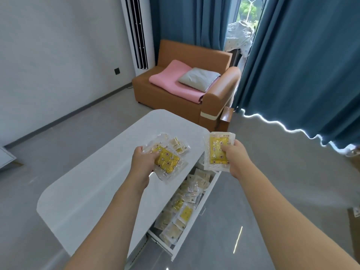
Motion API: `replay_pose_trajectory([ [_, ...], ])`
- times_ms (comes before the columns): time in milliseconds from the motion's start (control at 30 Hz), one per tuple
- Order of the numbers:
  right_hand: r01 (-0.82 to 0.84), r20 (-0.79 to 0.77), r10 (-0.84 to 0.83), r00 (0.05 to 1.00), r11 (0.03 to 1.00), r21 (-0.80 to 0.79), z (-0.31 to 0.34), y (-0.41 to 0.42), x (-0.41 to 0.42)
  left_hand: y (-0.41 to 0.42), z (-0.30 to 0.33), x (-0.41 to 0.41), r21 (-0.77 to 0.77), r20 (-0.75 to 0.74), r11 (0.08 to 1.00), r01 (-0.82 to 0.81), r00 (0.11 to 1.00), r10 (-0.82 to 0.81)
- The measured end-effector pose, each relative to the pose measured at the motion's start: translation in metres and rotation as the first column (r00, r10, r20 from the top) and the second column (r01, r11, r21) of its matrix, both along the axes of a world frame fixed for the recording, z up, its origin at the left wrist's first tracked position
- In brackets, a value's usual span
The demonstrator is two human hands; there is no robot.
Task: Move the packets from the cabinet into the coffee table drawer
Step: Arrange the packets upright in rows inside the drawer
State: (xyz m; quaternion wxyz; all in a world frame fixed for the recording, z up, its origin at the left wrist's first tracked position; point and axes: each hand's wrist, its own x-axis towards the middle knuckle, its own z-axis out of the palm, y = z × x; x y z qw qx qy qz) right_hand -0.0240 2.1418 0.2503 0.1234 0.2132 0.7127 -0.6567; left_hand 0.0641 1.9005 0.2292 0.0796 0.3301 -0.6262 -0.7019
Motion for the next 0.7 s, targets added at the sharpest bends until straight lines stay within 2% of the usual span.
replay_pose_trajectory([
  [233,-0.120,0.038,0.117,0.992,0.990,0.081,-0.038,0.055,-0.108,0.077,-0.049,-0.086,-0.007,0.084,0.998,-0.057,0.995,0.058],
  [333,-0.225,0.070,0.218,0.973,0.969,0.105,-0.054,0.066,-0.150,0.094,-0.060,-0.117,-0.069,0.093,0.992,-0.108,0.989,0.114],
  [467,-0.365,0.096,0.352,0.931,0.911,0.194,-0.085,0.060,-0.196,0.109,-0.084,-0.139,-0.170,0.128,0.982,-0.083,0.986,0.106],
  [567,-0.457,0.103,0.446,0.889,0.850,0.263,-0.133,0.046,-0.231,0.118,-0.131,-0.161,-0.257,0.180,0.965,-0.047,0.979,0.095],
  [700,-0.533,0.117,0.527,0.842,0.778,0.332,-0.246,0.038,-0.279,0.142,-0.237,-0.204,-0.369,0.249,0.929,0.030,0.966,0.068],
])
